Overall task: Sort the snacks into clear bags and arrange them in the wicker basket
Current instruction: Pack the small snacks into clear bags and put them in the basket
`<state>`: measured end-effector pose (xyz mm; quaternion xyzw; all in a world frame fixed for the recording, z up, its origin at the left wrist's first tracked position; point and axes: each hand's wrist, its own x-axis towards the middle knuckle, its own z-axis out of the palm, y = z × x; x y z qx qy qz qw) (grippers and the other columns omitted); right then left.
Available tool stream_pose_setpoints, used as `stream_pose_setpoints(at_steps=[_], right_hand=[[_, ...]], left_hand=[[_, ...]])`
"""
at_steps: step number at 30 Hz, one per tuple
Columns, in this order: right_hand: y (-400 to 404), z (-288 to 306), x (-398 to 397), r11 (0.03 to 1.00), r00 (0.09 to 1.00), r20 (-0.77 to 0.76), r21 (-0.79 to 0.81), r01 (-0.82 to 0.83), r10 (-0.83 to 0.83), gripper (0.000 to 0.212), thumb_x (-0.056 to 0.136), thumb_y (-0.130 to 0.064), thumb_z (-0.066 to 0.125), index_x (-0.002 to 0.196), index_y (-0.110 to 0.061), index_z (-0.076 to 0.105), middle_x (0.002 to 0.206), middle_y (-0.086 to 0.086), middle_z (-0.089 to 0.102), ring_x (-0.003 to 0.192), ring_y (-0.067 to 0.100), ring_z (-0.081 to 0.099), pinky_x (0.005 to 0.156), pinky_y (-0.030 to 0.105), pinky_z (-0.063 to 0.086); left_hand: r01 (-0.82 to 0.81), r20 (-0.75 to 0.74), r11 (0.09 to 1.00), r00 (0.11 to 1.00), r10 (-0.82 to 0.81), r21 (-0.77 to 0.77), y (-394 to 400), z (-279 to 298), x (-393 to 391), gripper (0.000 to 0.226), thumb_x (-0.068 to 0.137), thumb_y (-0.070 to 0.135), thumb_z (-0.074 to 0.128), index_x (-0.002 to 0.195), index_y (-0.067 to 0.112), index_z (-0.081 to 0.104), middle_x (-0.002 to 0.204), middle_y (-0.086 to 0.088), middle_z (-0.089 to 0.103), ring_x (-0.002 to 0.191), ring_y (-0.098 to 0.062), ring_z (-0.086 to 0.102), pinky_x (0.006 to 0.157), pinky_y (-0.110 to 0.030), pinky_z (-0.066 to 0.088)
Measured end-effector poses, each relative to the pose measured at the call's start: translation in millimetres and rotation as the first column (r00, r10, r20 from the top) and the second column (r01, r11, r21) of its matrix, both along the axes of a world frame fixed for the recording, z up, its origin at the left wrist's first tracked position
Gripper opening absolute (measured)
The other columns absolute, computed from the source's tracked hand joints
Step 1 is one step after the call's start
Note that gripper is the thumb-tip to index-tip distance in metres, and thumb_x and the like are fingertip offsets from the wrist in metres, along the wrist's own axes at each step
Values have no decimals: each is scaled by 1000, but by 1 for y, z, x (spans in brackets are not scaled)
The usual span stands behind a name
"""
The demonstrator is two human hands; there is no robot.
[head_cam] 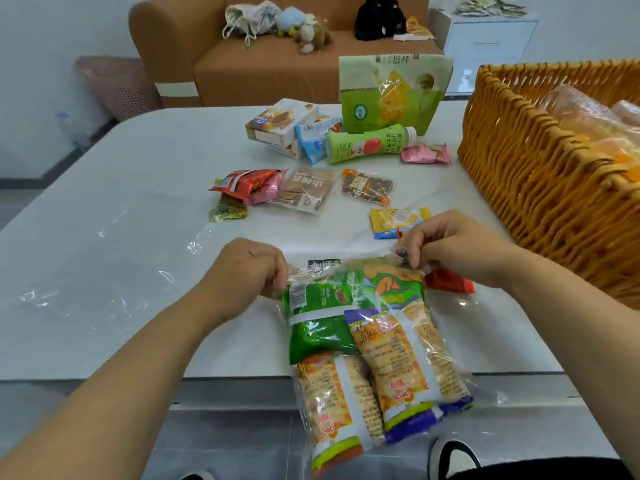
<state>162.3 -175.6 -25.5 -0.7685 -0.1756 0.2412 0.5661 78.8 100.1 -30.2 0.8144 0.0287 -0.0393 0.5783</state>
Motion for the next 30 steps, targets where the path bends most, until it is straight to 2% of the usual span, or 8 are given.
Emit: stream_pose_setpoints(at_steps=[3, 6, 11, 16, 19, 23, 26, 30], right_hand=[[0, -6, 1, 998, 999, 10, -55, 35, -35, 47, 78, 30, 39, 50, -3, 60, 69, -1, 72, 73, 1, 69, 58, 14, 53], [1, -8, 0, 997, 999, 26, -67, 46, -44, 49, 79, 29, 40, 50, -3, 61, 77, 6, 70, 74, 1, 69, 63, 15, 53], [1, -10, 0, 991, 994, 107, -124, 44, -31, 48, 79, 28, 40, 49, -4, 60, 84, 6, 71, 78, -1, 68, 60, 16, 52], [4, -11, -3, 986, 987, 153, -147, 74, -51, 42, 79, 27, 41, 54, -2, 57, 87, 6, 70, 82, 2, 67, 62, 12, 50], [2, -9, -7, 985, 987, 147, -149, 88, -66, 43, 77, 28, 35, 54, -2, 55, 89, 6, 69, 77, -7, 66, 59, 9, 46], [-4, -10, -8, 979, 981, 164, -157, 128, -102, 42, 78, 27, 32, 55, -2, 53, 90, 3, 68, 77, 2, 66, 59, 13, 48], [-6, -4, -9, 983, 990, 93, -142, 119, -106, 36, 83, 25, 41, 62, 1, 57, 93, 3, 70, 89, 12, 68, 63, 17, 54], [-11, 29, -15, 964, 975, 218, -251, 86, -31, 50, 79, 28, 43, 95, -10, 72, 118, -4, 69, 116, 2, 59, 101, 42, 48]], left_hand=[[37, 1, 994, 999, -37, 108, -1, -5, -4, 27, 57, 12, 39, 39, 15, 60, 51, -3, 62, 52, -5, 59, 53, -21, 50], [3, 3, 968, 1000, -4, 249, 6, -2, -1, 32, 63, 20, 41, 41, 16, 63, 85, -1, 77, 83, -6, 70, 78, -36, 56], [-264, 433, 870, 899, 66, 417, -32, 37, -4, 25, 79, 36, 45, 82, 25, 68, 118, 4, 69, 108, -18, 61, 93, -39, 50], [205, -78, 679, 974, -213, 705, -90, 42, -22, 104, 72, 86, 43, 155, 30, 14, 162, 9, 16, 149, -12, 14, 121, -39, 17], [300, -217, 572, 953, -211, 763, -101, 32, -35, 124, 60, 93, 49, 155, 26, 5, 161, 8, 16, 147, -16, 19, 119, -40, 19], [112, -30, 570, 988, -152, 814, -103, 26, -45, 101, 57, 94, 49, 134, 30, 38, 134, 10, 48, 121, -15, 46, 99, -35, 39], [98, -8, 579, 988, -157, 809, -106, 21, -50, 103, 62, 90, 49, 141, 25, 34, 141, 8, 43, 128, -16, 40, 106, -35, 35], [92, 4, 578, 987, -164, 811, -107, 20, -54, 104, 66, 88, 50, 146, 24, 31, 147, 6, 38, 133, -17, 36, 110, -36, 32]])
